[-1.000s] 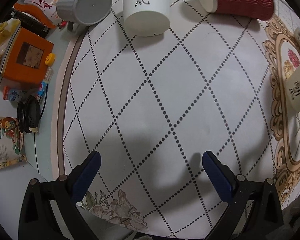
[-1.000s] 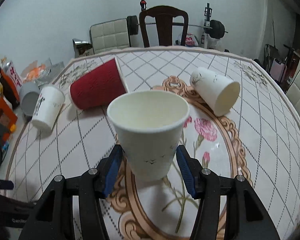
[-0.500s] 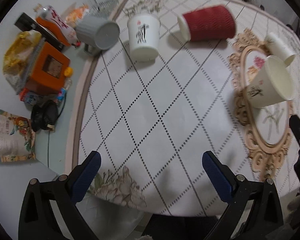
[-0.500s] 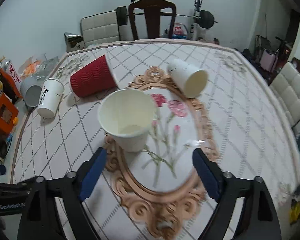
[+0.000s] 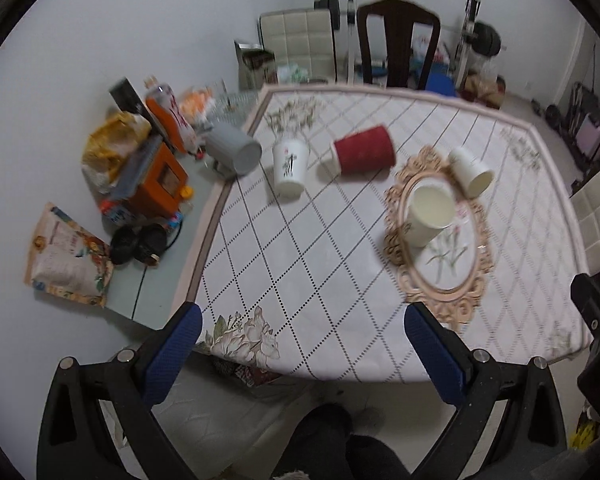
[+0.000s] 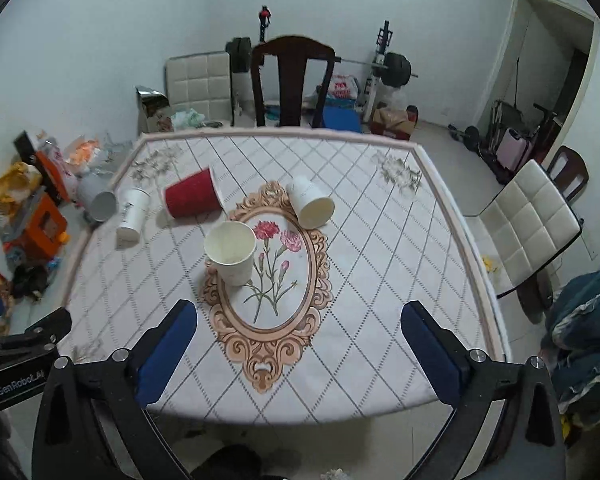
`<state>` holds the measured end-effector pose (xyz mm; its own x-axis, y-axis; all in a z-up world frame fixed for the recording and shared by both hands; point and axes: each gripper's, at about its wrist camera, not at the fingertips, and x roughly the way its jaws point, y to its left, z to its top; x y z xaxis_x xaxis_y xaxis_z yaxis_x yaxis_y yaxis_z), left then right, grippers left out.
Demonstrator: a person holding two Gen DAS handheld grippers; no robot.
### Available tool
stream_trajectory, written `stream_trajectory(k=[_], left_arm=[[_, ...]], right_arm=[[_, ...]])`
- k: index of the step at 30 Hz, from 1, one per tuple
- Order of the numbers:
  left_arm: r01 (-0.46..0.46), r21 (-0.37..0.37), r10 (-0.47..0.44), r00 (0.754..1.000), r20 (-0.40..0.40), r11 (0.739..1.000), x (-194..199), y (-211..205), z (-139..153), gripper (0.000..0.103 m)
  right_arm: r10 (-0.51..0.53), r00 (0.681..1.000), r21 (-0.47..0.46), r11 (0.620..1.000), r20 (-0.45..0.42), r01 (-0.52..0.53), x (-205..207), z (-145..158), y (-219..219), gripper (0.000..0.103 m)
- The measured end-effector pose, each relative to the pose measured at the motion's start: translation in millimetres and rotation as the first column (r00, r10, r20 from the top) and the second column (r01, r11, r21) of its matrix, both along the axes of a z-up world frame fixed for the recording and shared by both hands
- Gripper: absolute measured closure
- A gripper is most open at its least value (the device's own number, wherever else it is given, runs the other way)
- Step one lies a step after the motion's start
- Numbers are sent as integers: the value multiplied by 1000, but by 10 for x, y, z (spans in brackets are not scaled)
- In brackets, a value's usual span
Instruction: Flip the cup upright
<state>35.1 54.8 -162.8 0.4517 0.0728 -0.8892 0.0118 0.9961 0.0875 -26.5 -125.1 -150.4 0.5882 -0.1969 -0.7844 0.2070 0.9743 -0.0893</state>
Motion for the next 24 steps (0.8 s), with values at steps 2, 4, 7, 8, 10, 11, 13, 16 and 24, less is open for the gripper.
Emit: stream_trajectory(k=[2, 4, 7, 8, 10, 11, 13, 16, 24], left_arm=[[-3, -11, 4, 1000, 24, 1000, -136, -17, 168, 0], [0, -21, 1, 999, 42, 1000, -283, -29, 328, 0], [5, -29, -3, 997, 73, 1000, -441, -14, 497, 0], [3, -32, 0, 997, 81, 999, -481, -6, 548, 0], [0, -36, 3, 996, 92, 999, -535, 23, 627, 0], [0, -38, 3, 995, 96, 999, -550, 43, 661, 0], [0, -41, 4, 994, 107, 999, -577, 90, 735, 0], [3, -40, 2, 992, 125, 999, -593, 151, 819, 0], [9, -21, -7, 994, 112, 1000, -606, 267, 905, 0]], right_arm=[[13, 1000, 10, 1000, 7, -13, -137, 208, -22, 0], [14, 1000, 14, 1000, 19, -14, -285, 392, -49, 0], [14, 1000, 14, 1000, 28, -14, -450, 605, -71, 0], [15, 999, 18, 1000, 32, -16, -502, 673, -76, 0], [15, 999, 11, 1000, 36, -15, -600, 774, -64, 0], [15, 999, 4, 1000, 41, -15, -649, 830, -52, 0], [13, 999, 0, 1000, 48, -13, -726, 920, -19, 0], [15, 998, 1, 1000, 60, -15, -833, 1039, 43, 0], [11, 999, 15, 1000, 51, -11, -908, 1145, 182, 0]])
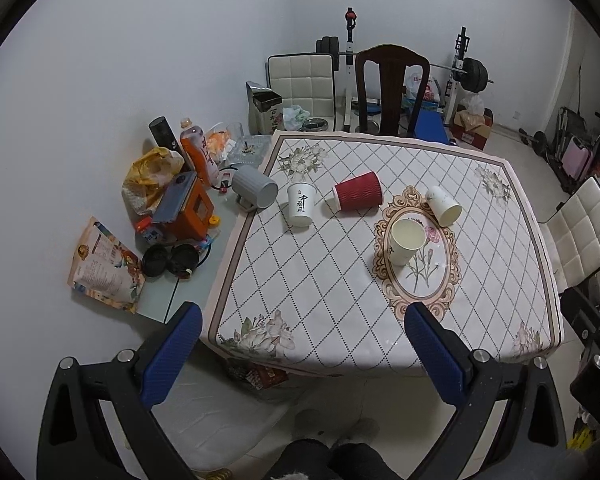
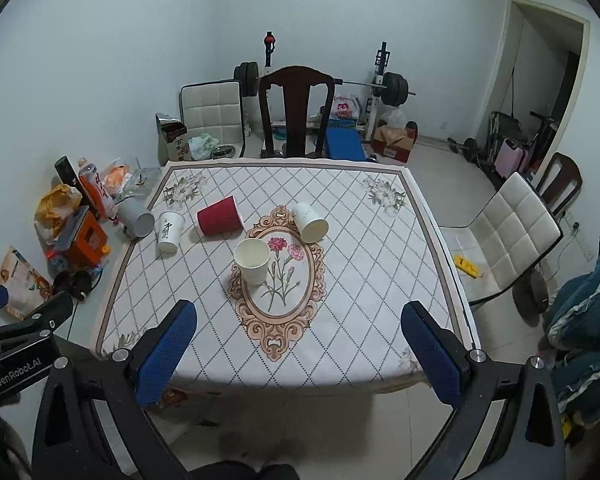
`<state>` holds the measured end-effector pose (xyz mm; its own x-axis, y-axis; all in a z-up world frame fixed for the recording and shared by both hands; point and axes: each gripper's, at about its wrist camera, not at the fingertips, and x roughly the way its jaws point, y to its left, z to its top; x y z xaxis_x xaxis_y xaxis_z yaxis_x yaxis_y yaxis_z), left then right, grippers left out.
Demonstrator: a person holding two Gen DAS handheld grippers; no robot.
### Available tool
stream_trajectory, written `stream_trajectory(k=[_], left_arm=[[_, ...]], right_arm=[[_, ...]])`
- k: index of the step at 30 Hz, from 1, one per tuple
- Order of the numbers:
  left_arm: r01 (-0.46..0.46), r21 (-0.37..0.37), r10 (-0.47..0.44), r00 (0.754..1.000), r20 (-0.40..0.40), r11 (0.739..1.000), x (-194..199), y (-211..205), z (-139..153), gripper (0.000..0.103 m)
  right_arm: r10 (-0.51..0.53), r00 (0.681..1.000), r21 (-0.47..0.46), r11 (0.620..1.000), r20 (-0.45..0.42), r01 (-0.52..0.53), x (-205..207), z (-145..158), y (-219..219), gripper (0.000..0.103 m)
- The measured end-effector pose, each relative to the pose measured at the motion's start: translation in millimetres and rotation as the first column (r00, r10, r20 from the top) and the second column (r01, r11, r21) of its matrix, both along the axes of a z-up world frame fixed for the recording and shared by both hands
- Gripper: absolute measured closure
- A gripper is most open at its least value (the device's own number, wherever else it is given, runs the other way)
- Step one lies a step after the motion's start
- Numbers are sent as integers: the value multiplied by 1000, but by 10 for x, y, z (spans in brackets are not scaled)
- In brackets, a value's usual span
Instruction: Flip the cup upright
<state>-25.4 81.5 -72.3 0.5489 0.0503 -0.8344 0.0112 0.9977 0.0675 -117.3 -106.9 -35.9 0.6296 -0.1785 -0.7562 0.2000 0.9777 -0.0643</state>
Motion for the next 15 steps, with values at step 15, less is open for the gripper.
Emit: stream_trajectory(k=[15], left_arm=[[28, -31, -29, 999, -16, 999, 55, 4, 140, 0]], right_arm=[[2, 1000, 4, 1000, -26, -2, 47, 79, 84, 0]])
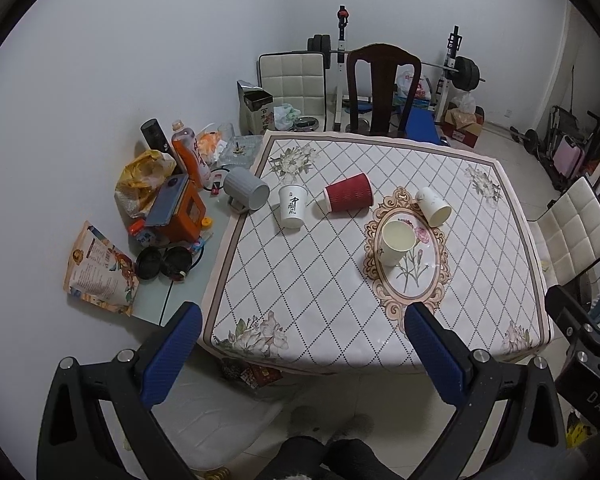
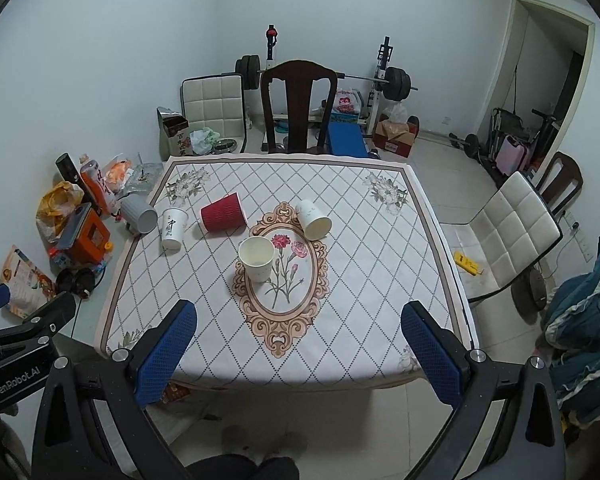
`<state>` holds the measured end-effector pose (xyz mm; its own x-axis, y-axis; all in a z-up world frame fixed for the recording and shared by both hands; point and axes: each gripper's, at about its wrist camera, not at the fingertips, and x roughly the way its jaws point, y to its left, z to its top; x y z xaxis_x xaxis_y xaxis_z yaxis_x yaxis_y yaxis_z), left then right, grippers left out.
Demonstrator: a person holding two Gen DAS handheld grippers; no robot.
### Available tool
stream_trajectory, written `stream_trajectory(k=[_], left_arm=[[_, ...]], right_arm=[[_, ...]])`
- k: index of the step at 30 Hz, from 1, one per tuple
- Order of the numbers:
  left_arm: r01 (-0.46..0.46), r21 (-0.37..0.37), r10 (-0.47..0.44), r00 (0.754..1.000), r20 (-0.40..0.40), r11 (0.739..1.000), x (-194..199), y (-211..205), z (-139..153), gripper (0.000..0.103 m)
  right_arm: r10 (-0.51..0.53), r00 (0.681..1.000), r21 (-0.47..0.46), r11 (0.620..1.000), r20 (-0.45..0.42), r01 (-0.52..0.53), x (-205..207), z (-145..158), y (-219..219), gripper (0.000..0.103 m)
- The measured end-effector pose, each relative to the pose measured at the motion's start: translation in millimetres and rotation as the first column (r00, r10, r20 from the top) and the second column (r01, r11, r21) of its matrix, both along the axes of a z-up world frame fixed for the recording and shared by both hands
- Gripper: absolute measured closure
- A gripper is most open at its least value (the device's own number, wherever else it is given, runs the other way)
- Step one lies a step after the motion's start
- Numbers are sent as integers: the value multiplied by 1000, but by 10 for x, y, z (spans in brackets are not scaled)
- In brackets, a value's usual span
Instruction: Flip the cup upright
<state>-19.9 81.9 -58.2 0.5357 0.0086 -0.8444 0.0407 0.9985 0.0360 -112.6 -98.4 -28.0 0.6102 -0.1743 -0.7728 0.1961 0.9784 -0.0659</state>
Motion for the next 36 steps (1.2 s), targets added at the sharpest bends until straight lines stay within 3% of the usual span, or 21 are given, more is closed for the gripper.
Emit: stream_trajectory(k=[36], left_arm=[[12, -11, -12, 1000, -3, 1000, 24, -83, 29, 0]], right_arm=[[-4, 1000, 15, 1000, -21, 5, 61, 14, -97, 0]])
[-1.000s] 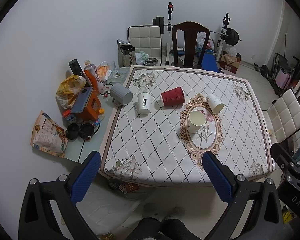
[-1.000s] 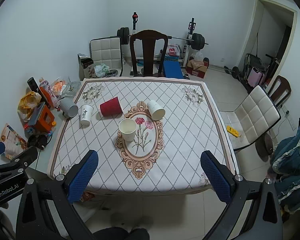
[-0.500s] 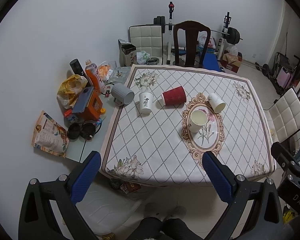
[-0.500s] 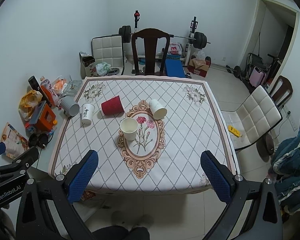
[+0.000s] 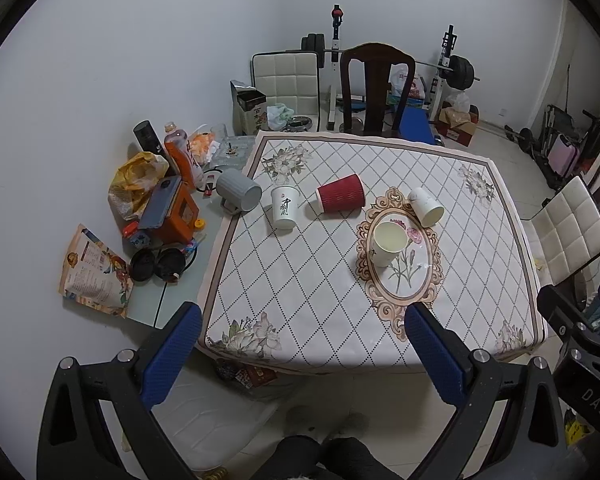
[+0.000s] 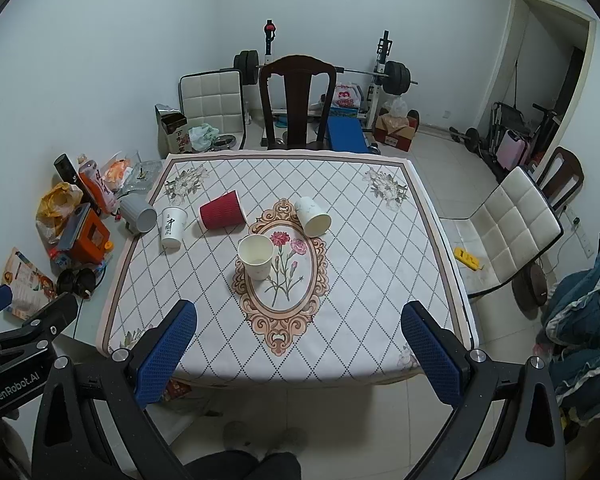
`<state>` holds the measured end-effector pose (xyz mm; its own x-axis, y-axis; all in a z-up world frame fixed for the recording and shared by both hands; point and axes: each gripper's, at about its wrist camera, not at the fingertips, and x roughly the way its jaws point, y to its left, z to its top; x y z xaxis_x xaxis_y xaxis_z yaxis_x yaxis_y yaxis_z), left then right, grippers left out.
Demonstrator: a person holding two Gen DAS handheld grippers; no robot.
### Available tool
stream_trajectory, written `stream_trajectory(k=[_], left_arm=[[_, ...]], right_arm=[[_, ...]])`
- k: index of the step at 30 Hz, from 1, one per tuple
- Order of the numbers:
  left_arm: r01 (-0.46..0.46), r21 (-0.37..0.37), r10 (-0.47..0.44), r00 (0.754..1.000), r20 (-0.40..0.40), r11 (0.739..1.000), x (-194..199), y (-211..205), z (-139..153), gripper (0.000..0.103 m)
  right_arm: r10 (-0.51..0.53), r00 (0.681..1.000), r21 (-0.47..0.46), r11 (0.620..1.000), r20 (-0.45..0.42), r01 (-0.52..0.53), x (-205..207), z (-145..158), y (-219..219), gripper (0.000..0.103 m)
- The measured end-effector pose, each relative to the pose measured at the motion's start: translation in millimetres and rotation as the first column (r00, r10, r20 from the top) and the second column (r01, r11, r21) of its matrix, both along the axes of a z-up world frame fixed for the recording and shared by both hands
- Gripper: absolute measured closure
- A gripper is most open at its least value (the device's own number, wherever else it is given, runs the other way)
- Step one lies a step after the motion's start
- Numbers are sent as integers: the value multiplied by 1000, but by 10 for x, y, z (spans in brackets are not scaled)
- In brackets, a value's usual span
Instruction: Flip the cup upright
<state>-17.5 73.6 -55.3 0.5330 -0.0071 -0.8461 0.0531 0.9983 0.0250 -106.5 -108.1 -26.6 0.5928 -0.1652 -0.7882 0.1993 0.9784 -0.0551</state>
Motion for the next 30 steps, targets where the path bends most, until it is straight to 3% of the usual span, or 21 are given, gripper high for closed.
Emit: stream_trajectory(k=[30], left_arm=[[-1, 0, 1, 1000, 1, 1000, 30, -37, 13, 0]], right_arm=[[2, 1000, 4, 1000, -1, -2, 24, 31, -16, 0]])
